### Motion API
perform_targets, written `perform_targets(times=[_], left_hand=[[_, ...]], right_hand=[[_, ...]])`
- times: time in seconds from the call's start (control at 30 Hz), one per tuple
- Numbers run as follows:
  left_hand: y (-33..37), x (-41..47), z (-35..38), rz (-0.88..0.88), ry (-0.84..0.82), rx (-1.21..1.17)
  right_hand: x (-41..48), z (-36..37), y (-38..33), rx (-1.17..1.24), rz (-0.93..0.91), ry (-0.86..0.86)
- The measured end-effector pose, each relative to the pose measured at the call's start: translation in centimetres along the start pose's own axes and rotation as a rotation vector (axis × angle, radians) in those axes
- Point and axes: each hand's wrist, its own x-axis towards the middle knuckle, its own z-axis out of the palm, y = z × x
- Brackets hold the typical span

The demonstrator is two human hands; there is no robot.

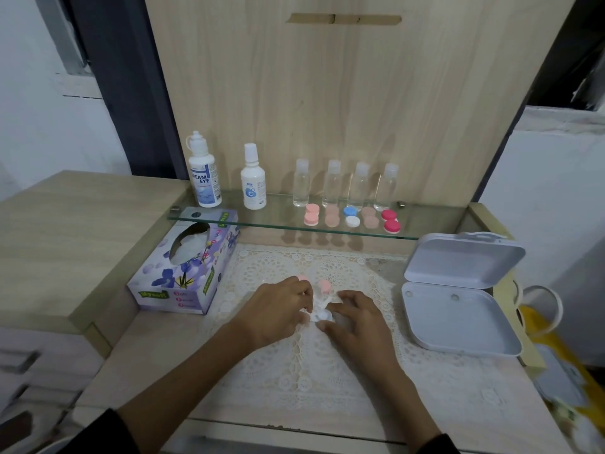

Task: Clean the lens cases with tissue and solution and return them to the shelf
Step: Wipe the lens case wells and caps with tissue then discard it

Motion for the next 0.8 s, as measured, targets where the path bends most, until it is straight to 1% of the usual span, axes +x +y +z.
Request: perform_targets(times=[0.13, 0.27, 0.37, 0.43, 0.53, 0.7, 0.8], left_hand=[[-0.5, 0.1, 0.3, -0.065, 0.015, -0.093], [-0.9, -0.2, 1.1, -0.151, 0.049, -0.310], [-1.1, -0.7, 1.4, -0.247, 0.138, -0.560], [-1.1, -0.8, 1.4, -0.306, 0.217, -0.624], [-1.1, -1.2, 1.6, -0.307, 0.275, -0.609], [-1.0, -2.3, 1.7, -0.103, 0.211, -0.470], [-0.9, -2.2, 2.1, -0.022, 0.181, -0.348]], right_hand=[[0.0, 0.0, -0.2, 0.031, 0.010, 0.030], [0.1, 0.2, -0.5, 0.054, 0.008, 0.059], [0.1, 0.4, -0.5, 0.026, -0.047, 0.076], [0.1, 0.5, -0.4, 0.017, -0.080, 0.063], [0.3, 0.7, 0.0, 0.045, -0.121, 0.059], [0.5, 0.8, 0.3, 0.054, -0.160, 0.078], [0.6, 0.6, 0.0, 0.044, -0.175, 0.078]])
